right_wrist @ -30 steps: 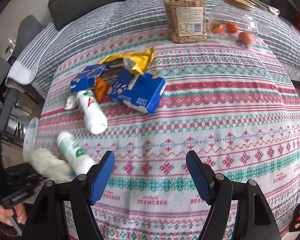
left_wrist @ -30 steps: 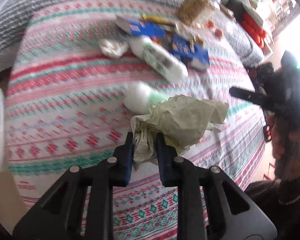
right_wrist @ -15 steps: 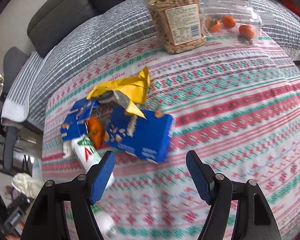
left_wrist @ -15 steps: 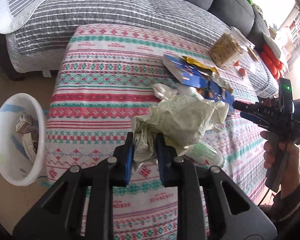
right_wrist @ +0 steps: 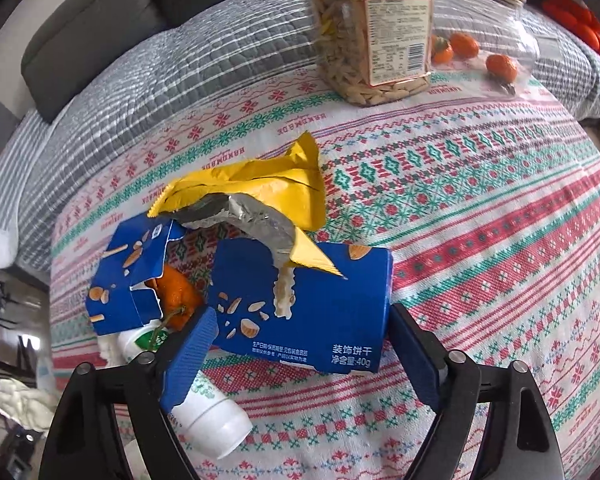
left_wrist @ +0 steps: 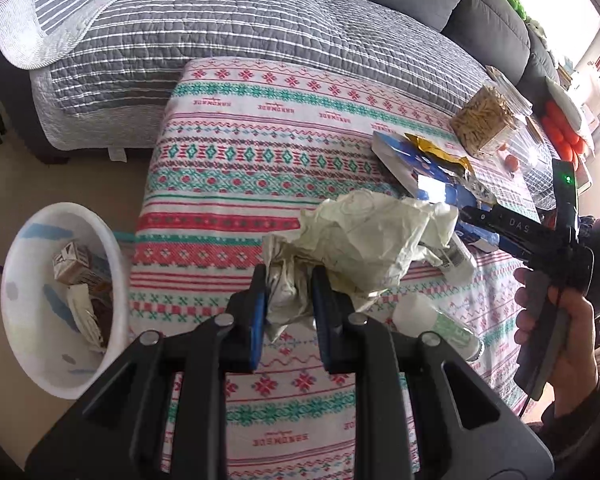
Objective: Collect trash
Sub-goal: 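Grasp the crumpled pale green tissue with the left gripper and lift it, then hold the tissue up with the left gripper while the right approaches the blue biscuit box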
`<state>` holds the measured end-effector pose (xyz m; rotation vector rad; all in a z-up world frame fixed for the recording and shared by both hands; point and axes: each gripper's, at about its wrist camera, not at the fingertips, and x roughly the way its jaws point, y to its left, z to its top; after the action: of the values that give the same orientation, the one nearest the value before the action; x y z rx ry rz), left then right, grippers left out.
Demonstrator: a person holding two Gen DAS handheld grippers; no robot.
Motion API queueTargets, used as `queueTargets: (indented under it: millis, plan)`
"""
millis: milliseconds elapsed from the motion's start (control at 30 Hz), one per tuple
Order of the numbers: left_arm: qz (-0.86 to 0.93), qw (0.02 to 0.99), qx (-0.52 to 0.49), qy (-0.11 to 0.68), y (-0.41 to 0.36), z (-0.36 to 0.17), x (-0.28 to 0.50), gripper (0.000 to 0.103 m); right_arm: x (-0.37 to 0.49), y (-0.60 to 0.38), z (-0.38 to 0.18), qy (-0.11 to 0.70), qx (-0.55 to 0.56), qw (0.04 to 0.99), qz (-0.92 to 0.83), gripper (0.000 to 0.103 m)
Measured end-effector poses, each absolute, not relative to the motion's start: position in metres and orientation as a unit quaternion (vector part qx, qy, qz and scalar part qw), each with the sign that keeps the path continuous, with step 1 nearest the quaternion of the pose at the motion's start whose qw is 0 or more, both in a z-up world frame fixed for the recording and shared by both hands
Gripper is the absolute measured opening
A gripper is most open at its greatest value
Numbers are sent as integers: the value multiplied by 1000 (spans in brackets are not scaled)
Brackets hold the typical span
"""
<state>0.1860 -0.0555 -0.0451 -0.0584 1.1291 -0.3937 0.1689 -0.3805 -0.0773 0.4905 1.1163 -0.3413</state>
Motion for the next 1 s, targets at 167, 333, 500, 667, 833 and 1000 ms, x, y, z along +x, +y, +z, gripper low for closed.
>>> queueTargets:
  millis: [167, 333, 500, 667, 833, 1000]
  plan:
    - [-182, 825, -22, 535, -53, -49, 190, 23, 173, -375, -80, 521, 210, 812, -157, 92]
    - [-180, 825, -19, 536, -54, -50, 190, 23, 170, -377, -80, 522, 219, 812, -142, 86]
    - [-180, 826, -18, 535, -57, -49, 189, 23, 160, -381, -70, 521, 239, 812, -105, 52]
    - [-178, 826, -18, 534, -59, -49, 188, 23, 144, -393, -59, 505, 278, 816, -53, 30]
    - [-180, 829, -13, 529, -61, -47, 183, 23, 129, -400, -45, 492, 285, 822, -19, 9]
    - [-179, 831, -16, 526, -61, -44, 181, 23, 117, -397, -32, 481, 293, 826, 21, 8]
